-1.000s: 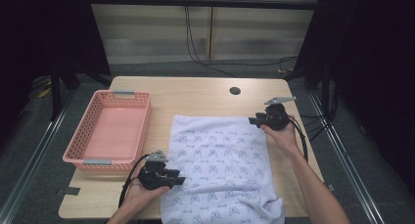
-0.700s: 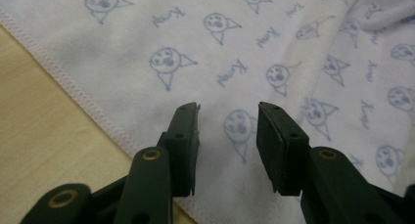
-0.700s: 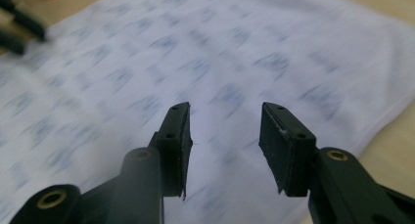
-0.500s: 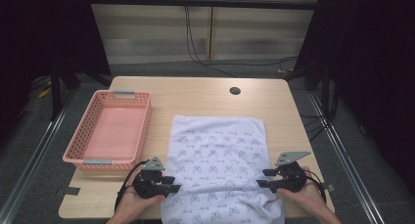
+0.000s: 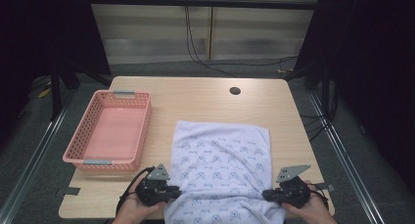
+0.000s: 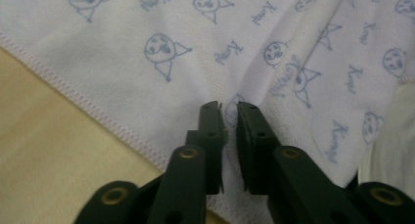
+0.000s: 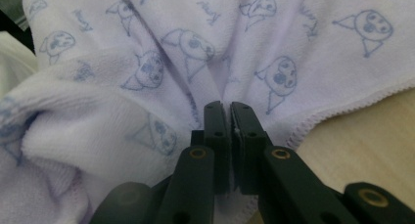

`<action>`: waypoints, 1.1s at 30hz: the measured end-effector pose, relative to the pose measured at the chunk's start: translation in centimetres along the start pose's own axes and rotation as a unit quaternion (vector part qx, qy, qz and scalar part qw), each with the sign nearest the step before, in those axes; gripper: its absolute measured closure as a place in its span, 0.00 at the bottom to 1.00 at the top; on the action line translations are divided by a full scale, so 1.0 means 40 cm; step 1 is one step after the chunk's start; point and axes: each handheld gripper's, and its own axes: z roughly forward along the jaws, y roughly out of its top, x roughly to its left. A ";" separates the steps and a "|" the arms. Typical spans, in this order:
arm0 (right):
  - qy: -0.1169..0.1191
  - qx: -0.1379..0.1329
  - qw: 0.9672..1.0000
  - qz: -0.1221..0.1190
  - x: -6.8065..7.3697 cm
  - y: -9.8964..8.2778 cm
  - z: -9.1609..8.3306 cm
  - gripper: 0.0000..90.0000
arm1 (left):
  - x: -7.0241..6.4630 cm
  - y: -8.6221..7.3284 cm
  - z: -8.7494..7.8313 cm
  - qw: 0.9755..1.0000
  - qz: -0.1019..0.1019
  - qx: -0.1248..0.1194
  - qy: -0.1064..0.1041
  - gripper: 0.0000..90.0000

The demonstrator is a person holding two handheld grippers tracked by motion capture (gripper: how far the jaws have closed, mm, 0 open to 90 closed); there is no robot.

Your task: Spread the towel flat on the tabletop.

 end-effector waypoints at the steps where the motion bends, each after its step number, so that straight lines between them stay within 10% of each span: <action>1: 0.004 0.008 1.000 -0.004 0.006 -0.001 -0.003 0.97 | -0.005 -0.005 -0.004 1.000 0.003 0.008 -0.010 0.94; 7: 0.011 0.025 1.000 -0.014 0.048 -0.016 -0.014 0.95 | -0.022 -0.005 -0.015 0.998 0.012 0.040 -0.040 0.91; 17: -0.057 -0.085 0.993 0.052 -0.059 0.015 -0.051 0.62 | 0.063 0.058 0.002 0.999 -0.025 -0.034 -0.010 0.70; 21: -0.094 -0.054 0.993 0.051 -0.100 0.038 -0.009 0.57 | 0.110 0.087 0.053 0.999 -0.035 -0.031 0.016 0.70; 33: -0.158 -0.054 0.985 0.042 -0.204 0.101 0.057 0.93 | 0.141 0.100 0.055 0.996 -0.034 -0.036 0.077 0.74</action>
